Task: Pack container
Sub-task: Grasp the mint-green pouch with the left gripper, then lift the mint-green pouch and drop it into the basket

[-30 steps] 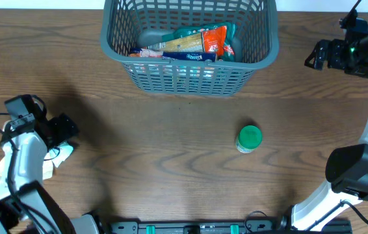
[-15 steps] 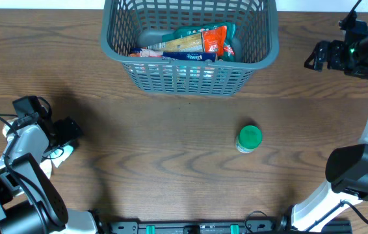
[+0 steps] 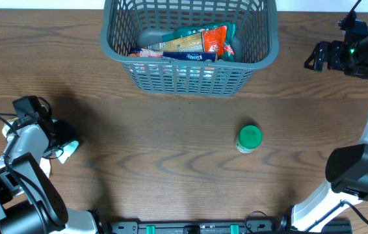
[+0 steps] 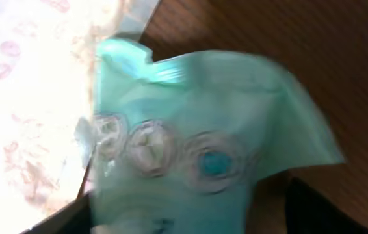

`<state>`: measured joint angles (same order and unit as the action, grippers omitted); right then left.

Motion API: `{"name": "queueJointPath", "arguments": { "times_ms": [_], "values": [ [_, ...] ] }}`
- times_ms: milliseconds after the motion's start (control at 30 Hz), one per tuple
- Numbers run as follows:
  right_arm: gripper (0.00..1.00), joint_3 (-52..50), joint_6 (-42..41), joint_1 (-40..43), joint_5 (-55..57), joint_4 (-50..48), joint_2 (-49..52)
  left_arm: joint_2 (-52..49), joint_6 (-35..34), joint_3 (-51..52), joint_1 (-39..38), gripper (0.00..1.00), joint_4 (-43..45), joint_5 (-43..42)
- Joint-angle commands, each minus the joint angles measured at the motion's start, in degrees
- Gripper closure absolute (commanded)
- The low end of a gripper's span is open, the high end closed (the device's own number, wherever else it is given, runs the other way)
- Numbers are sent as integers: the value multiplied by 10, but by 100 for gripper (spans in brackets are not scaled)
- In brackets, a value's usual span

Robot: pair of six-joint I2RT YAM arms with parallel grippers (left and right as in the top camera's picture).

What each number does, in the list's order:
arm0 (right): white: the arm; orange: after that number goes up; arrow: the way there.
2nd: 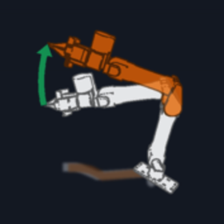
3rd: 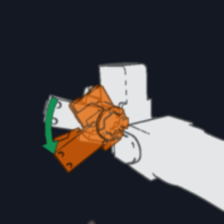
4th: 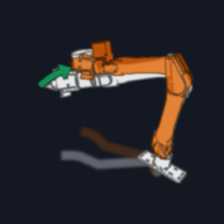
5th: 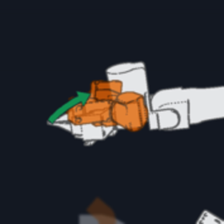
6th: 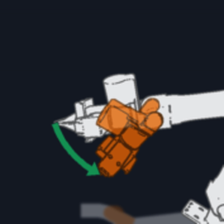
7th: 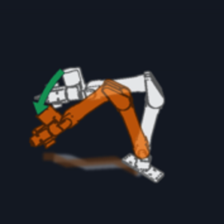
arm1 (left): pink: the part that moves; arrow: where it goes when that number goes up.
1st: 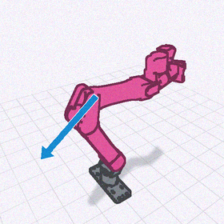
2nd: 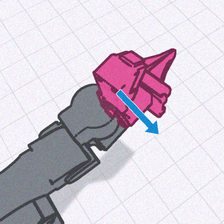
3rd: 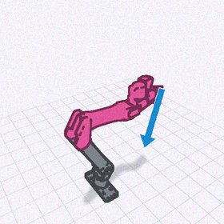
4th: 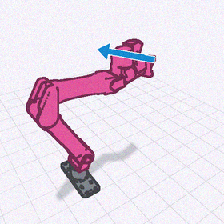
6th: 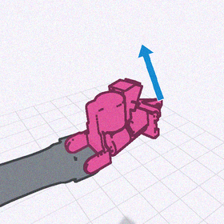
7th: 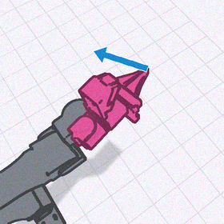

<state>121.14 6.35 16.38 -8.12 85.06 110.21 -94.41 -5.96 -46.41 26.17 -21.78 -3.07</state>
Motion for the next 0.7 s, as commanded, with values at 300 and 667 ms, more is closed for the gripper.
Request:
{"name": "queueJointPath", "arguments": {
  "times_ms": [300,667],
  "values": [
    [1,0,6,0,-3,0,-3,99,3,-50,-8,94,-84,-40],
    [1,0,6,0,-3,-6,-3,127,82,-461,-155,95,-325,-37]
  ]
}}
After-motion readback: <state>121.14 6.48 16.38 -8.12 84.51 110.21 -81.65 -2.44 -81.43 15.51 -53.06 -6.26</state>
